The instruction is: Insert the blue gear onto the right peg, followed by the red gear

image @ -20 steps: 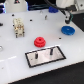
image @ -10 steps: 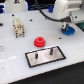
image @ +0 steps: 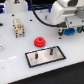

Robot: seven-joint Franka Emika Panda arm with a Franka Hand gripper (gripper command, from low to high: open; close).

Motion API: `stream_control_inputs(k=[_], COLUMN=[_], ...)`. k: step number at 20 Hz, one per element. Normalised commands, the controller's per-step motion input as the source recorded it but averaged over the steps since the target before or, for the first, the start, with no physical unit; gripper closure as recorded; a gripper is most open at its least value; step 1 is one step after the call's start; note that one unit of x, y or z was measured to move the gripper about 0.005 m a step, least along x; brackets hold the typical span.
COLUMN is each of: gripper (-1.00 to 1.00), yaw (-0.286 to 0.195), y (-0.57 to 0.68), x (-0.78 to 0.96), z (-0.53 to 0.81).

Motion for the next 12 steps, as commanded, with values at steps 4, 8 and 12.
stream_control_inputs(k=[4,8,12], gripper=[-1.00,1.00,1.00], yaw=[0.000,0.000,0.000], y=[0.06,-0.05,-0.10], x=[-0.48,-0.32,-0.19], z=[0.02,-0.12,-0.13])
